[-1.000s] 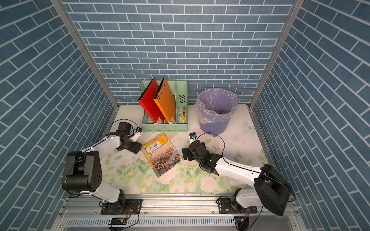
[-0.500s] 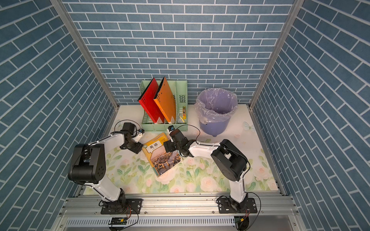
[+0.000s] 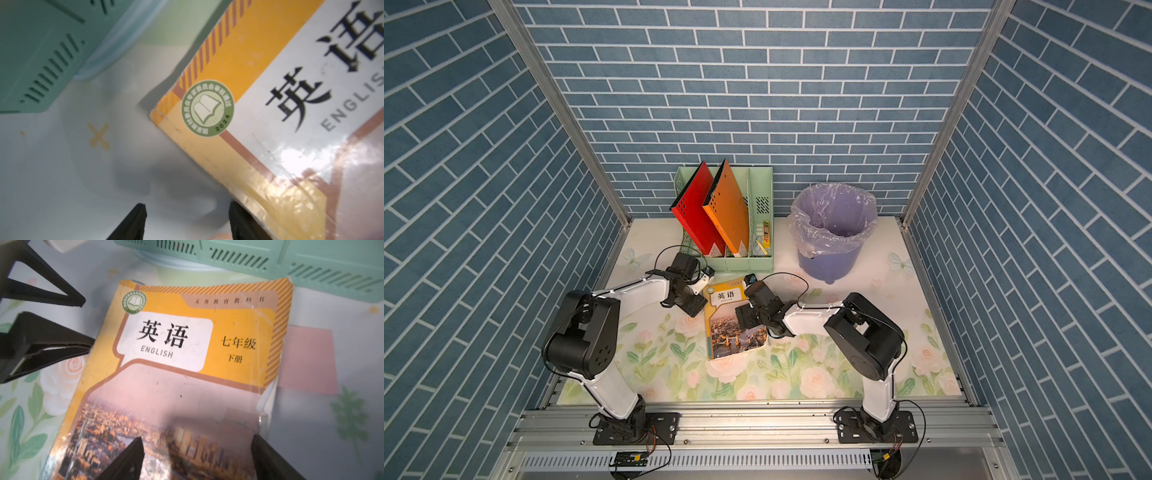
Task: Peel off the used sticky note
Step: Adjust the book at the center of the board.
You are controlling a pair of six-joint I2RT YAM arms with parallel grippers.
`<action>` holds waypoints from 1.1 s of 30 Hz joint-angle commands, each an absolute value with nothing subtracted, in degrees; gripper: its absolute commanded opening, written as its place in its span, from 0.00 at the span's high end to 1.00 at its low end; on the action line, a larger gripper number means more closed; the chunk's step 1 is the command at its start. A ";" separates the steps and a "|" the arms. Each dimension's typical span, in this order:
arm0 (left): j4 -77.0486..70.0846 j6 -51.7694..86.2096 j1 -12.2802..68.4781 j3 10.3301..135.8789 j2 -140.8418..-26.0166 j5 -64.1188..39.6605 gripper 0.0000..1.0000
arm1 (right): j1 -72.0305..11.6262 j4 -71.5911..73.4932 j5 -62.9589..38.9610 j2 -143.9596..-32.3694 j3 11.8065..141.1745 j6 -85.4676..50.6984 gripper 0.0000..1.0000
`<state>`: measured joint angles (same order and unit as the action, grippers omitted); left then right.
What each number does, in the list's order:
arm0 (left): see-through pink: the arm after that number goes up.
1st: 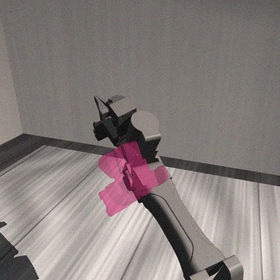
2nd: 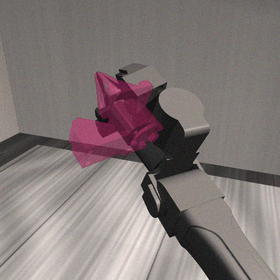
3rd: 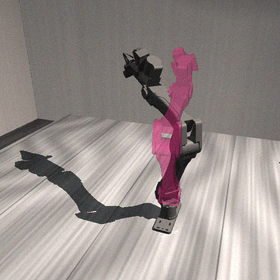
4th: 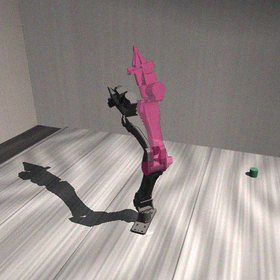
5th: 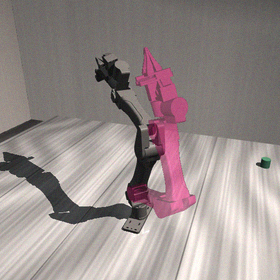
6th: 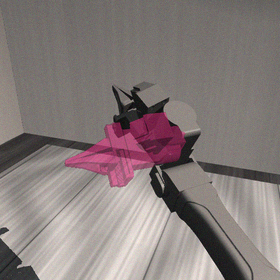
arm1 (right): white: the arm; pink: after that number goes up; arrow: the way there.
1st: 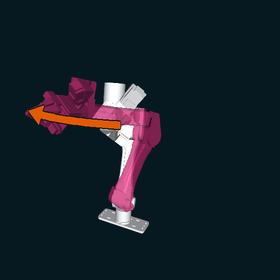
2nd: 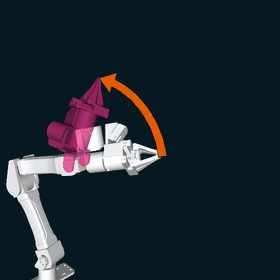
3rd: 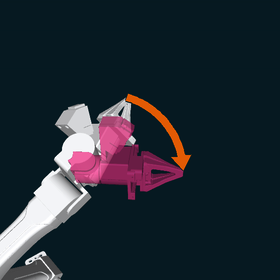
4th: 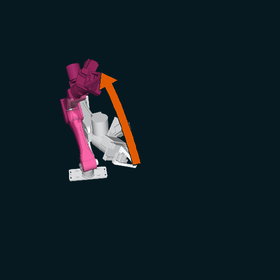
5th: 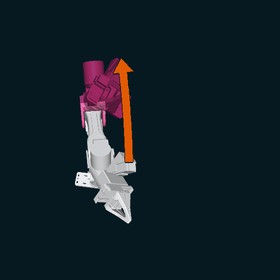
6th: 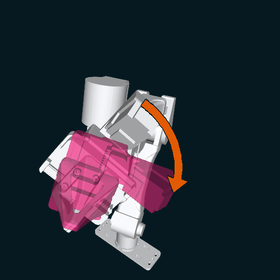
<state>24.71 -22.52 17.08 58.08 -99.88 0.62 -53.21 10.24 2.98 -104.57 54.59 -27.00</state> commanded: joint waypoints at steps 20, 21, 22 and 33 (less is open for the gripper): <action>32.07 -23.73 25.94 62.33 -98.32 -2.78 0.32 | -45.88 10.42 8.66 -88.34 39.47 -37.14 0.19; 31.98 -23.51 25.91 62.44 -98.50 -2.41 0.32 | -45.08 10.56 7.44 -89.24 39.91 -36.95 0.20; 31.65 -23.41 25.87 62.44 -98.81 -2.00 0.32 | -44.64 10.70 6.48 -90.38 40.50 -36.59 0.20; 27.62 -23.32 26.54 61.08 -103.48 0.32 0.38 | -48.38 11.86 3.16 -94.53 40.85 -37.92 0.38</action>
